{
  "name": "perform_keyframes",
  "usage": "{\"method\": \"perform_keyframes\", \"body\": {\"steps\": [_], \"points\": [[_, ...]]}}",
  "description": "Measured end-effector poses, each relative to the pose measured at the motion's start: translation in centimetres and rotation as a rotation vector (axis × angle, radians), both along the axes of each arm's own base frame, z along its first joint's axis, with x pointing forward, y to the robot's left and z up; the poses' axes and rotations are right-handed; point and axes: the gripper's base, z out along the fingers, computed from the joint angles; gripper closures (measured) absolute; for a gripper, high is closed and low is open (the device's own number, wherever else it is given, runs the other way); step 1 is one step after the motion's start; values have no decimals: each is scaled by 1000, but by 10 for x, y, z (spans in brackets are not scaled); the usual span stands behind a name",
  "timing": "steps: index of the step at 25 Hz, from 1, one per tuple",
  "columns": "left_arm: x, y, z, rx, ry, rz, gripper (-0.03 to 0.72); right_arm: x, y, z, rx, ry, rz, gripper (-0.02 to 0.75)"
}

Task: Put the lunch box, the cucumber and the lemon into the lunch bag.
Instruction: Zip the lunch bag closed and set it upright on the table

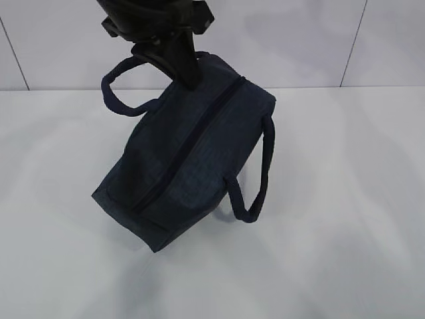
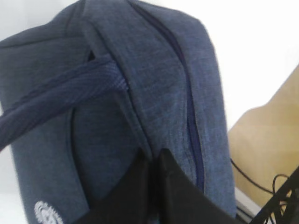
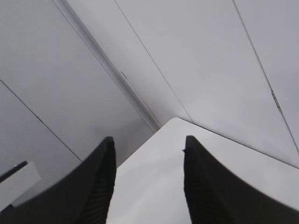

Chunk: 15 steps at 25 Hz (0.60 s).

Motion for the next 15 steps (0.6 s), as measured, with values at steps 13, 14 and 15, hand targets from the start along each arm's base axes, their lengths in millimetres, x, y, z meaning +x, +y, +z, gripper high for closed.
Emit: {"method": "perform_keyframes", "body": {"steps": [13, 14, 15], "points": [[42, -28, -46, -259, 83, 101, 694, -4, 0, 9, -21, -8, 9, 391], [45, -27, -47, -267, 87, 111, 694, -4, 0, 9, -21, -8, 9, 391], [49, -24, -50, -274, 92, 126, 694, -4, 0, 9, -21, -8, 9, 392]]}}
